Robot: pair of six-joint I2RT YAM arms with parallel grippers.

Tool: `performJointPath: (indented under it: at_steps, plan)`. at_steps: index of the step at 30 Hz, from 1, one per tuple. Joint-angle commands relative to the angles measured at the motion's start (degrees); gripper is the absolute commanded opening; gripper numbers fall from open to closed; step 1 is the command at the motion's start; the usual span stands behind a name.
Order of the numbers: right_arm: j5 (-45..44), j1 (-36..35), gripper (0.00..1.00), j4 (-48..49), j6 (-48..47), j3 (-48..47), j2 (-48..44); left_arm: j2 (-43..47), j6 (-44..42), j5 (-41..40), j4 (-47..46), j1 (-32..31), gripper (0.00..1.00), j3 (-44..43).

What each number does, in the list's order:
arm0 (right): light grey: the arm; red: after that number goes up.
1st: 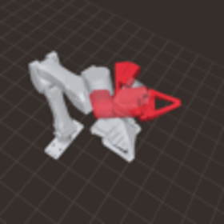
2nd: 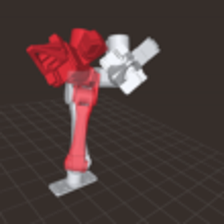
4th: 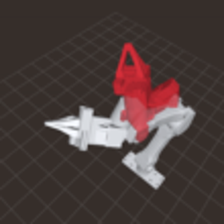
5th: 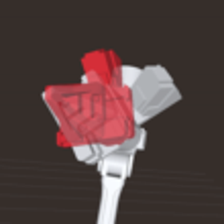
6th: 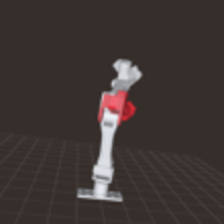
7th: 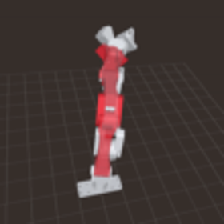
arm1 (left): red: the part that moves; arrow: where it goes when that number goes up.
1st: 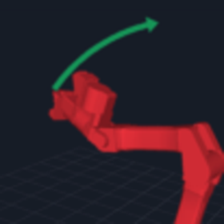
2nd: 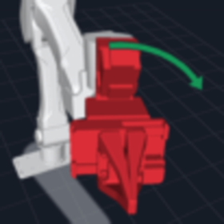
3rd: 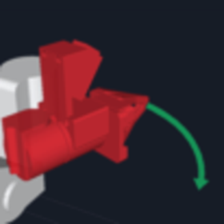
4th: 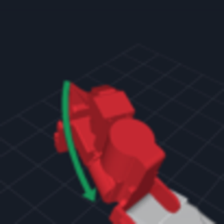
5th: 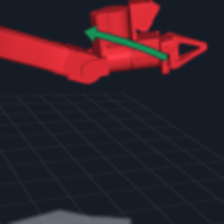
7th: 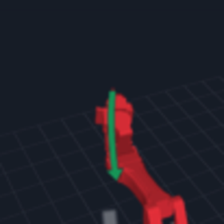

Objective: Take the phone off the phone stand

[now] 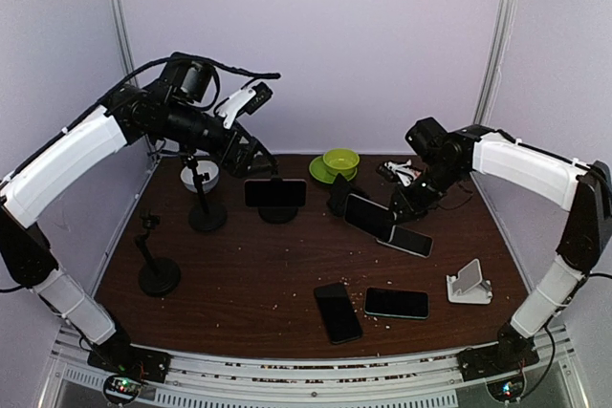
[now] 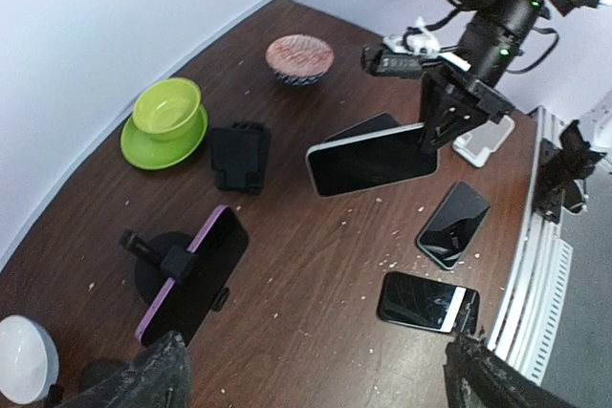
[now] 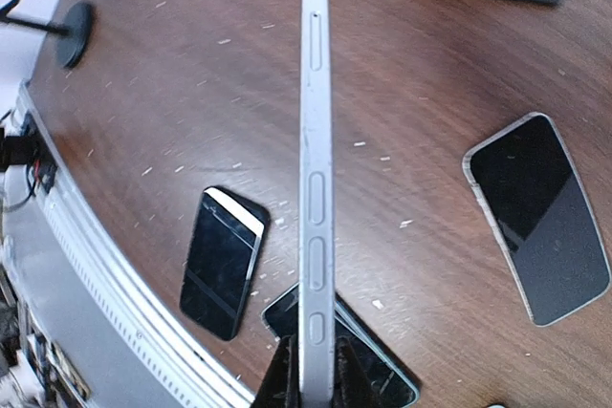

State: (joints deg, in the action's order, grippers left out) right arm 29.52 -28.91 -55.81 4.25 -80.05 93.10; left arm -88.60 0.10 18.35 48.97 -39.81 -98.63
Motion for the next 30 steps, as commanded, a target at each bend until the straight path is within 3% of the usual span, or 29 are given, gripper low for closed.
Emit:
performJointPath:
  at_steps: [1,8,18,30]
  plan:
    - [4.0,-5.2,0.00,2.8,-7.2,3.5,-7.4,5.9,-7.6,13.0,-10.9,-1.0,0.92,6.2]
    - [2.8,-14.0,0.00,11.4,-10.4,8.8,-17.5,5.9,-20.2,17.5,-5.4,-3.4,0.89,8.5]
    - [-6.4,-25.7,0.00,14.3,-12.6,5.8,-18.3,3.9,-20.6,17.2,-5.2,-6.2,0.75,11.5]
    - [-9.7,-29.2,0.00,16.5,-14.1,3.3,-16.3,4.3,-23.3,11.8,-4.8,-9.6,0.50,15.5]
